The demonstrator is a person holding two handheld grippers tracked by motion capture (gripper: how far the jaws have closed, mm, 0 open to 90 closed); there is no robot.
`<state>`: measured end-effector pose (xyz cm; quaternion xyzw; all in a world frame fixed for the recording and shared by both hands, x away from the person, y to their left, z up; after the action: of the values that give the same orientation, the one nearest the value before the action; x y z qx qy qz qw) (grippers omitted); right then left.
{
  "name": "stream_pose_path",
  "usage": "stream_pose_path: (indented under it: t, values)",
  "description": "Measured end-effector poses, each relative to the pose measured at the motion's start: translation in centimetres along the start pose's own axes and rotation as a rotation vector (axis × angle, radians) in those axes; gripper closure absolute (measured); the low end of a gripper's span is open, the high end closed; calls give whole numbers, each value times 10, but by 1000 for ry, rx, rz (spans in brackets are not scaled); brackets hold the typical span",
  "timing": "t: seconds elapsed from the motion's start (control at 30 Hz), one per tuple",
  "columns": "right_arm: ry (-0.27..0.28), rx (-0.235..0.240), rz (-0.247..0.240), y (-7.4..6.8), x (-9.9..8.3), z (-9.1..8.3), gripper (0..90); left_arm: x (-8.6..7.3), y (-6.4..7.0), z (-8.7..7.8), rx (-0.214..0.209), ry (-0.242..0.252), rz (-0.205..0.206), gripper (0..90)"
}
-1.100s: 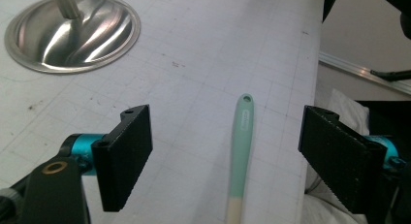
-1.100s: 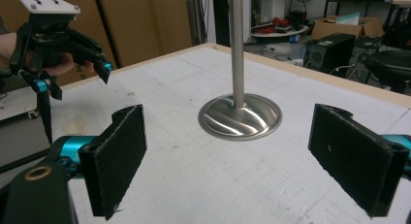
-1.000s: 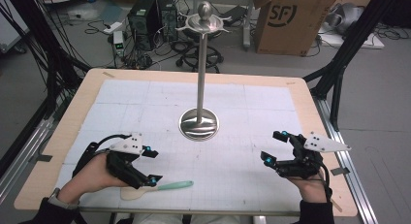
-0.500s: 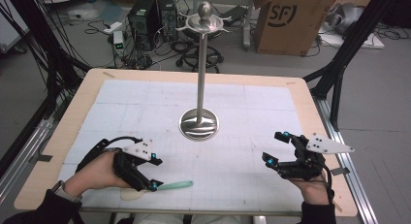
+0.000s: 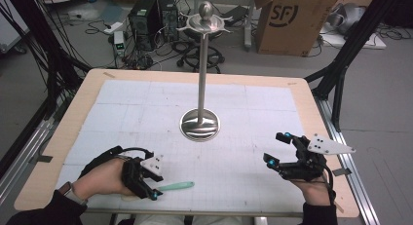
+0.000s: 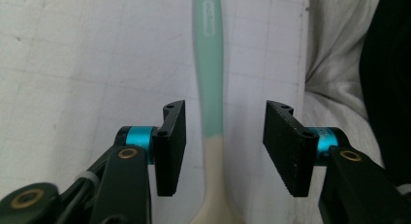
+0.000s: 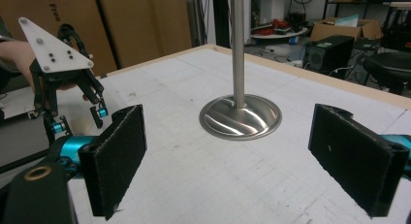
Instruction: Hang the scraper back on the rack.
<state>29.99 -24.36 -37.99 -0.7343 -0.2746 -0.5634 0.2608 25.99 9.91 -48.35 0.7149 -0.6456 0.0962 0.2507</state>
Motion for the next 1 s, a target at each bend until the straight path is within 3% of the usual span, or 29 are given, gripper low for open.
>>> stream_pose_path:
  t: [0.23, 0.7, 1.0]
  values:
    - [0, -1, 0, 0, 0, 0, 129, -12, -4, 5, 35, -102, -13, 614]
    - [-3, -1, 3, 1, -1, 1, 129, -14, -2, 5, 65, -171, 2, 731]
    - [-7, 3, 1, -1, -2, 3, 129, -9, -2, 8, 72, -260, -2, 764]
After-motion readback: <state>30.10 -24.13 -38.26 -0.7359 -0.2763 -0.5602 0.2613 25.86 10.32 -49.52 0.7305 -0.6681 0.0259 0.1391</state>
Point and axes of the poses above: each handheld gripper's, and its own axes: z roughly forward along the jaws, x roughly out of its top, y roughly to its right, the point moved 9 cm from there along z, roughly forward along the jaws, and after that the axes turned 9 degrees about -x, right-handed, at the moved point
